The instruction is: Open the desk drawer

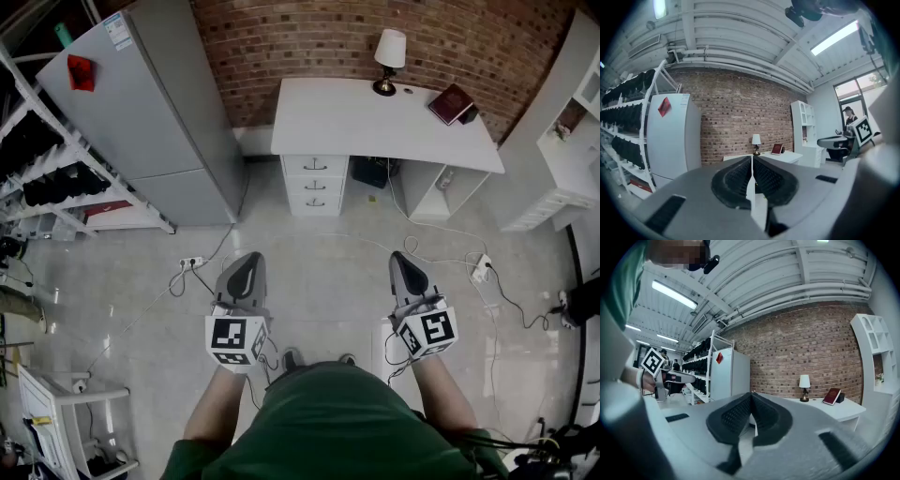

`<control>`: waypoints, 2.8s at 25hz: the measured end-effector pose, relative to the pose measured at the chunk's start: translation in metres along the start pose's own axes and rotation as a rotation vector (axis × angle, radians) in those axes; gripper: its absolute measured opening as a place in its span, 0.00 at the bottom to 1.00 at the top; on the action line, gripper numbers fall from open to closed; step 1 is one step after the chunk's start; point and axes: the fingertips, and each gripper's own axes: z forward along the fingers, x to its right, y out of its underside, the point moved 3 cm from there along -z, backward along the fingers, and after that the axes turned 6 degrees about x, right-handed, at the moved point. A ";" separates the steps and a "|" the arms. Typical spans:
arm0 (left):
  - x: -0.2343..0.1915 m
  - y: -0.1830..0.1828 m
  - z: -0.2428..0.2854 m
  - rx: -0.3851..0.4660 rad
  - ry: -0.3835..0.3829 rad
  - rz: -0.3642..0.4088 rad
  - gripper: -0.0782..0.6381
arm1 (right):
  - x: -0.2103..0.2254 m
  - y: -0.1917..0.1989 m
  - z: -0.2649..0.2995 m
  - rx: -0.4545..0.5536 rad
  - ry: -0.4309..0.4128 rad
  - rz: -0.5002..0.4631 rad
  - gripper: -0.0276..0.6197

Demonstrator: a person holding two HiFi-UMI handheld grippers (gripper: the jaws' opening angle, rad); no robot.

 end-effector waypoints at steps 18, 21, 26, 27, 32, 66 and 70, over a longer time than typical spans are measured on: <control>0.073 0.033 -0.006 -0.091 -0.072 -0.009 0.12 | 0.045 0.022 -0.032 -0.080 -0.125 -0.045 0.05; 0.072 0.042 -0.005 -0.115 -0.080 -0.008 0.12 | 0.048 0.031 -0.028 -0.089 -0.129 -0.051 0.05; 0.048 0.055 0.020 -0.122 -0.083 -0.015 0.12 | 0.051 0.042 0.003 -0.103 -0.122 -0.078 0.05; 0.042 0.059 0.028 -0.122 -0.080 -0.020 0.12 | 0.051 0.044 0.010 -0.108 -0.122 -0.084 0.04; 0.008 0.071 0.078 -0.122 -0.049 -0.059 0.12 | 0.059 0.051 0.057 -0.146 -0.100 -0.111 0.05; -0.096 0.198 0.332 -0.280 -0.038 -0.555 0.12 | 0.147 0.139 0.315 -0.264 -0.199 0.024 0.05; -0.089 0.225 0.373 -0.303 -0.074 -0.545 0.12 | 0.184 0.151 0.343 -0.271 -0.243 0.029 0.05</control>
